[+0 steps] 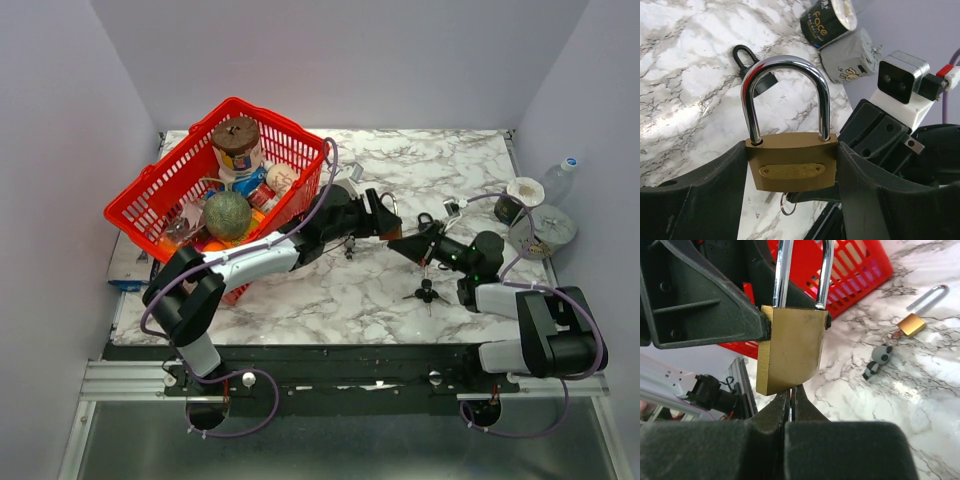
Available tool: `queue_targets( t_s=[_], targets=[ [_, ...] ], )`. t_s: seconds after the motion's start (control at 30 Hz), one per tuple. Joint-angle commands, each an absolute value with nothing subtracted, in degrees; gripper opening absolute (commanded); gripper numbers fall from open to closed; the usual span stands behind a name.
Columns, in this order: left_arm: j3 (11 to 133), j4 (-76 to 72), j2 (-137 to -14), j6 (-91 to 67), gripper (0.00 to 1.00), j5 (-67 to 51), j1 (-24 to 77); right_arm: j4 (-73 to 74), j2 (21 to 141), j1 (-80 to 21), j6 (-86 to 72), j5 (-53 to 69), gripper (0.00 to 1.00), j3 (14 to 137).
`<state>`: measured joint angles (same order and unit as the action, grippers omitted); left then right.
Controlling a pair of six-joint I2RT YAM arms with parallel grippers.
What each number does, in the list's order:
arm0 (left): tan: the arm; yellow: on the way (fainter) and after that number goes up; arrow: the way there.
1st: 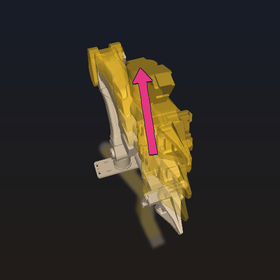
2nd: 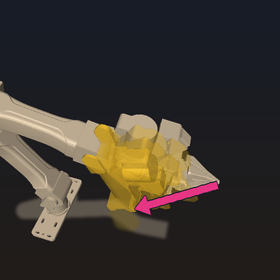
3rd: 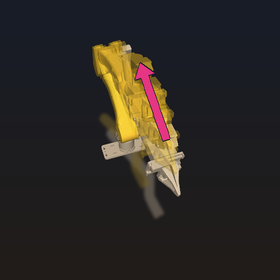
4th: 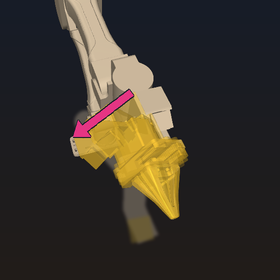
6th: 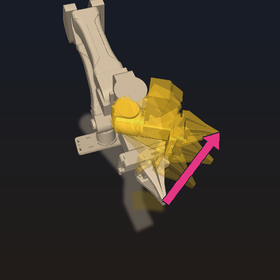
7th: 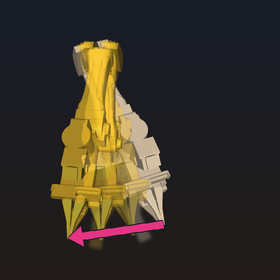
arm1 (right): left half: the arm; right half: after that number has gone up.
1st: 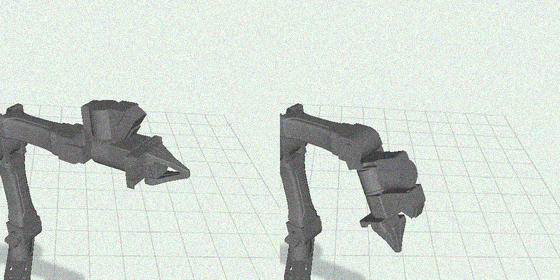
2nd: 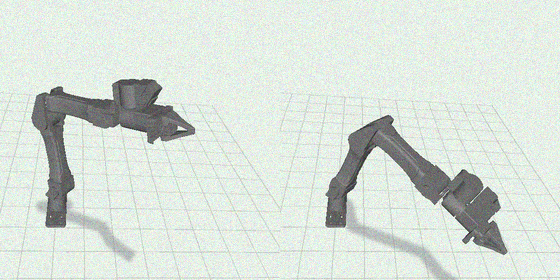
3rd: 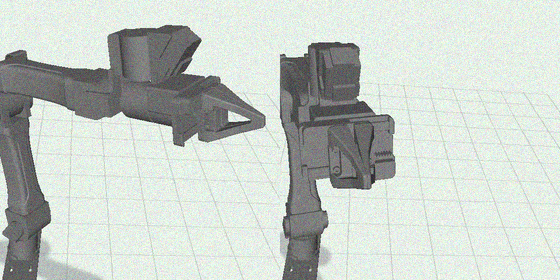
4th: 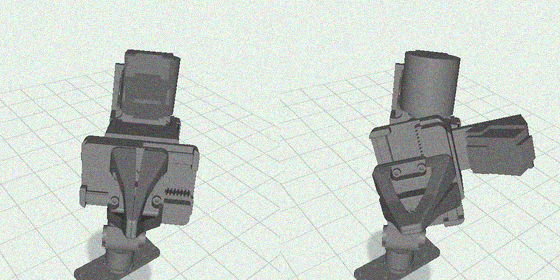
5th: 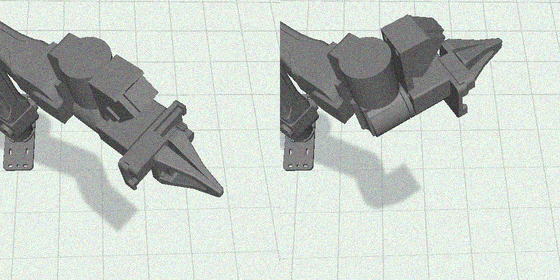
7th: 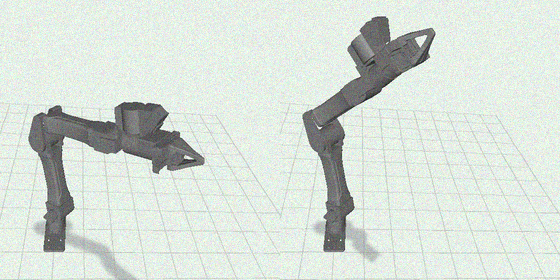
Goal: Unlock with the key
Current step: Unlock the lock.
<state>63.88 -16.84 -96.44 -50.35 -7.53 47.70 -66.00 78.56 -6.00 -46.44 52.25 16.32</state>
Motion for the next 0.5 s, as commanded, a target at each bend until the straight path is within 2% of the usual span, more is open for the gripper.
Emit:
queue_targets(
  t_s=[0.0,0.23,0.33,0.37,0.43,0.47],
  targets=[
    [60.73,-15.47,-94.57,-47.99,0.0,-19.95,51.59,-80.25,74.97,-5.63,-48.6,53.7,0.01,19.6],
    [60.64,-11.18,-93.95,-48.34,0.0,-16.27,51.59,-70.61,70.85,-5.63,-44.4,52.48,0.01,19.69],
    [63.27,-5.22,-95.18,-49.04,0.0,-11.0,51.59,-60.35,67.25,-5.62,-39.04,50.55,0.13,19.69],
    [64.85,-3.88,-95.53,-49.65,0.0,-9.51,51.59,-57.6,66.28,-5.63,-36.15,50.02,0.23,19.51],
    [66.79,-0.11,-97.02,-50.62,0.0,-4.59,51.59,-48.14,62.33,-5.54,-33.06,48.44,0.33,19.6],
    [68.97,2.35,-97.64,-50.8,0.0,-2.74,51.5,-44.94,60.75,-5.62,-29.83,47.91,0.42,19.69]
  ],
)
